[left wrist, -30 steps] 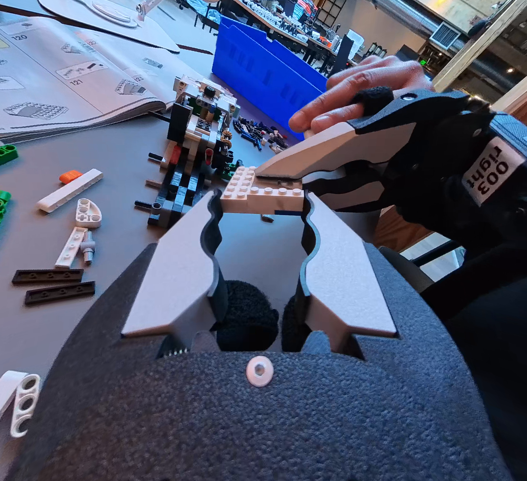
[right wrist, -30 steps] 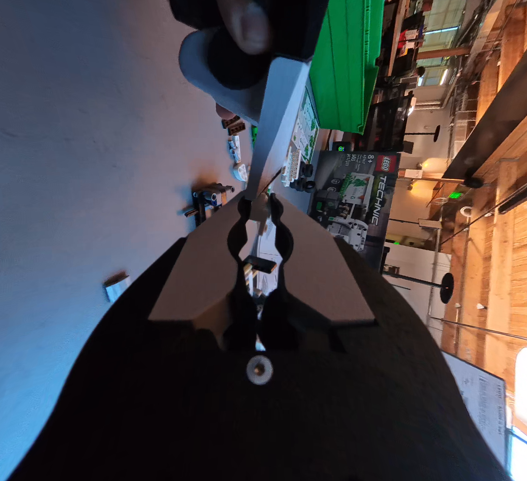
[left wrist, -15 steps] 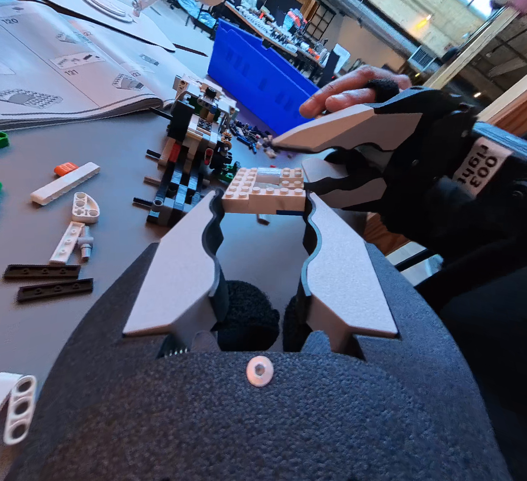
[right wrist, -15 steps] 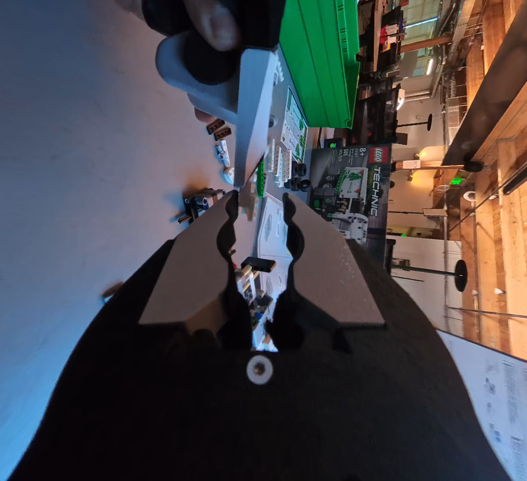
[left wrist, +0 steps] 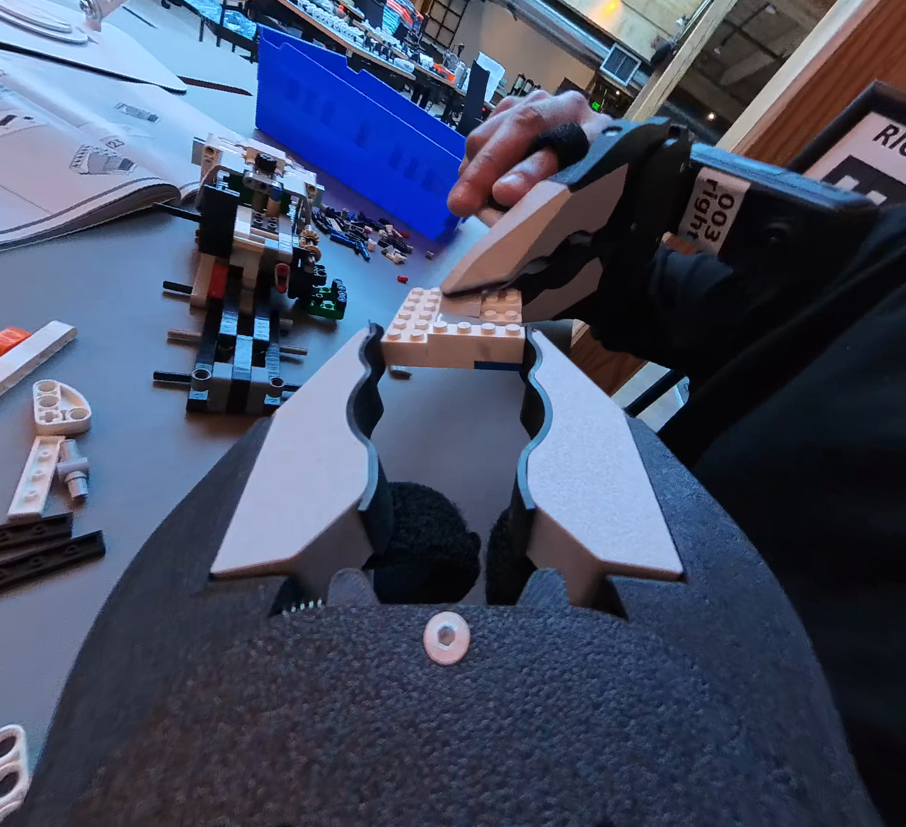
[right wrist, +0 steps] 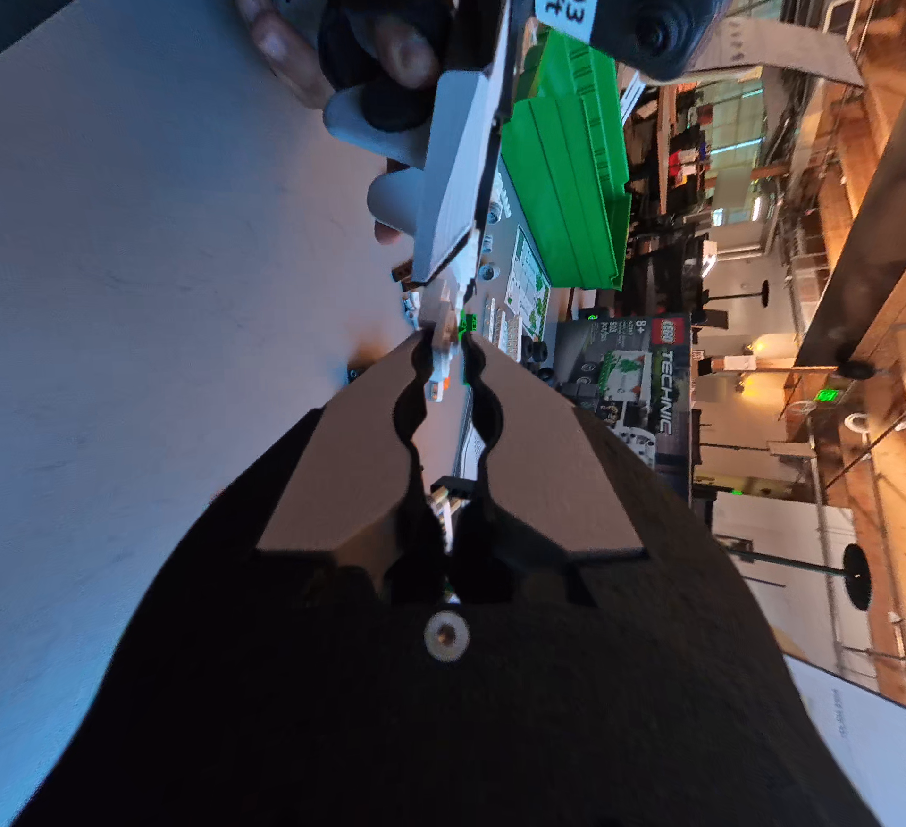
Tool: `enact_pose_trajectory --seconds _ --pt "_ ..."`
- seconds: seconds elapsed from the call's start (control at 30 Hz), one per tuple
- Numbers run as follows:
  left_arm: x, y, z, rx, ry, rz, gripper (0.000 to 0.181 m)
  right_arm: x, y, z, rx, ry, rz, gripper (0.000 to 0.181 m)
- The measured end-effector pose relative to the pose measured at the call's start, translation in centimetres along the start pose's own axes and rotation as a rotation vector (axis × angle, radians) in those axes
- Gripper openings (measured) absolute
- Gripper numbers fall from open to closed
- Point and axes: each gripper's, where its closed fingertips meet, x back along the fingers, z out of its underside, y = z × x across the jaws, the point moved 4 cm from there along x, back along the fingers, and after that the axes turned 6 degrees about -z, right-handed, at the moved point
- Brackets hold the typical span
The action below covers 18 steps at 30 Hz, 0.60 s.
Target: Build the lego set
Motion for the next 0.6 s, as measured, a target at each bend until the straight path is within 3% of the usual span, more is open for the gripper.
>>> enact_pose_trajectory --seconds 0.3,0.43,0.6 --pt "-0.4 -0.2 0.6 -0.003 0.033 0.008 0.054 0.3 0.4 0.1 0.138 0.071 0.005 0.006" --pt "-0.3 0.1 0.3 0.016 0.013 -0.001 0.054 0.0 0.2 0.2 0.084 0.072 0.004 0.007" --pt "0.1 1.2 0.0 0.056 -0.006 -0.055 0.054 -0.4 0.3 0.5 0.092 0.116 0.041 0.023"
